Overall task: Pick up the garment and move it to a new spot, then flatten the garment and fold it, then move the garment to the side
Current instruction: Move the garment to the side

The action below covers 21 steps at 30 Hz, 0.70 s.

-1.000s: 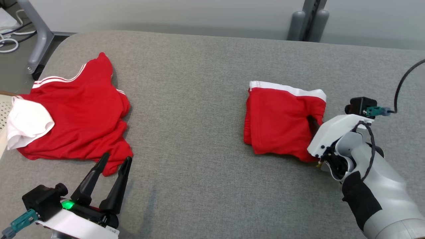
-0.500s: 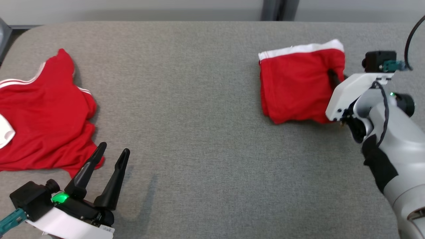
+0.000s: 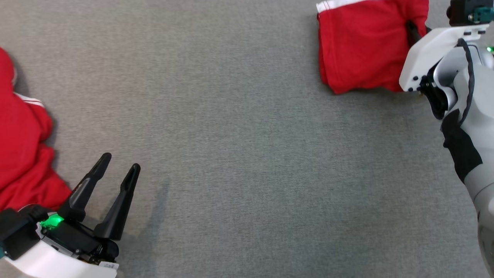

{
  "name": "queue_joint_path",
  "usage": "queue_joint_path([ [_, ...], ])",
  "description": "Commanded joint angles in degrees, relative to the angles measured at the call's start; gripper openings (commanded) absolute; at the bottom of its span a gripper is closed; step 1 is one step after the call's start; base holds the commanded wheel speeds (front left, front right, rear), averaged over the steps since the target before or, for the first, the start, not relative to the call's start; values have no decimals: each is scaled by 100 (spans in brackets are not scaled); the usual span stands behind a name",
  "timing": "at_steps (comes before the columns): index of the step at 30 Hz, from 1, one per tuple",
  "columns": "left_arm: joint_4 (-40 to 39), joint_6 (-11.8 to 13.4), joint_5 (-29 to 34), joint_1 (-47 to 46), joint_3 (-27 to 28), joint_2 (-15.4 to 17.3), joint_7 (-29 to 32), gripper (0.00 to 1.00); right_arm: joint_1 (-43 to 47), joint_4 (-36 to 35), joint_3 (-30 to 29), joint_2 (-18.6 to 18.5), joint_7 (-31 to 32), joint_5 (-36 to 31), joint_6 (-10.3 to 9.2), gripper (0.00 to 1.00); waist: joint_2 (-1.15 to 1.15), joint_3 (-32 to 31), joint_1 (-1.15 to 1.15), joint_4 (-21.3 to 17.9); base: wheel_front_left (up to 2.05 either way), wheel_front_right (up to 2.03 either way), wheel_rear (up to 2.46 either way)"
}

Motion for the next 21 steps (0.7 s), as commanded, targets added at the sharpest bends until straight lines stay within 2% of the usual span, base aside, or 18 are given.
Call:
queue_joint_path([
  [1,-82,-10,5,42,35,71,-5,100,-117,24,-75,22,-3,-134,-1,0,0,165,0,-193,0,0,0],
  [13,-714,-10,186,128,15,357,-5,100,-410,-142,-952,235,115,-1322,-1,0,0,527,0,-780,0,0,0],
  [17,-809,-10,208,163,70,434,-5,100,-333,-567,-1266,261,403,-1970,-1,0,0,646,0,-882,0,0,0],
  [21,-902,-10,215,138,92,562,-5,100,-118,-1441,-1758,334,882,-2676,-1,0,0,811,0,-895,0,0,0],
])
